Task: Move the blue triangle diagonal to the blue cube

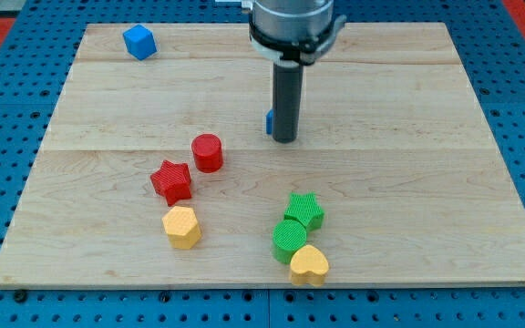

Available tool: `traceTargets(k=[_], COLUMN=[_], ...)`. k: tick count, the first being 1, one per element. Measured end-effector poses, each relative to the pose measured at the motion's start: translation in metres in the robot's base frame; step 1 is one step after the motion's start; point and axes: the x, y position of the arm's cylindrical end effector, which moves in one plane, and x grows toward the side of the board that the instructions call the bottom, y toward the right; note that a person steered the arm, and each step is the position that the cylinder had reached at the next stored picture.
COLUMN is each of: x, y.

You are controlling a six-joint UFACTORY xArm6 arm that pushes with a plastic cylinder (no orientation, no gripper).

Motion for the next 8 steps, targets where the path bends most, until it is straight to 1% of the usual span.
traceTargets(k=[1,2,3,4,5,6,7,8], x=[-0.028,-0.027,-0.026,-0.034,-0.057,-0.075,-0.080,-0.085], y=[-0.011,0.005,0.034,0.043,0.025,-0.017,-0.049,-0.050])
